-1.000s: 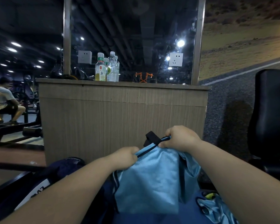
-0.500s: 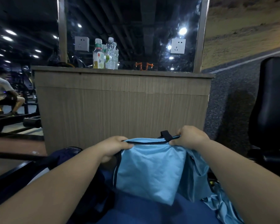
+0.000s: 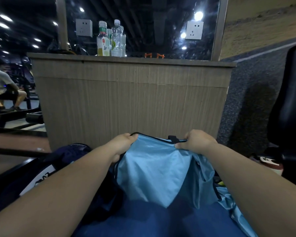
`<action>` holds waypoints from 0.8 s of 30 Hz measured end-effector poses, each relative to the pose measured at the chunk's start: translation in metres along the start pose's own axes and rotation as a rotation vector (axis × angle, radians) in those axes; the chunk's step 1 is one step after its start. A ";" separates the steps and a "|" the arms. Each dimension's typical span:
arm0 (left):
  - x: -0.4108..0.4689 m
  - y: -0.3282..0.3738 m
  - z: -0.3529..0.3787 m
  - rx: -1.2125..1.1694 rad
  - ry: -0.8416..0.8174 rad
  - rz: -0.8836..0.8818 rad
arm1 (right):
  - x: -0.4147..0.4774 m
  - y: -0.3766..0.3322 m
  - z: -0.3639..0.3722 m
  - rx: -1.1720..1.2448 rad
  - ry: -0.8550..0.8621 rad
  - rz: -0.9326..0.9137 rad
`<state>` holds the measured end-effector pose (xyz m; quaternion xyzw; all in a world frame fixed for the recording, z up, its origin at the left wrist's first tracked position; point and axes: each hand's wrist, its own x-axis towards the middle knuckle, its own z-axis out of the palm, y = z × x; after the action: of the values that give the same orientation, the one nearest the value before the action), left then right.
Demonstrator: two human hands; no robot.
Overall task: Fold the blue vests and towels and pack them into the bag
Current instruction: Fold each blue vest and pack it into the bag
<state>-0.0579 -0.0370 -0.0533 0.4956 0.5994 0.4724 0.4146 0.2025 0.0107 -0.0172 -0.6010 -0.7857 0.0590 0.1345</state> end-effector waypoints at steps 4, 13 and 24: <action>0.003 -0.006 -0.006 -0.138 -0.037 0.020 | 0.003 -0.001 0.009 -0.020 -0.073 0.016; 0.002 -0.028 -0.042 -0.159 -0.174 -0.042 | 0.013 -0.006 0.031 0.086 -0.247 0.021; 0.049 -0.089 -0.077 0.259 -0.004 -0.179 | 0.039 -0.015 0.088 0.058 -0.244 -0.024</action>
<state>-0.1583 -0.0058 -0.1253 0.4907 0.6962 0.3512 0.3887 0.1541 0.0502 -0.0923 -0.5758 -0.8013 0.1526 0.0557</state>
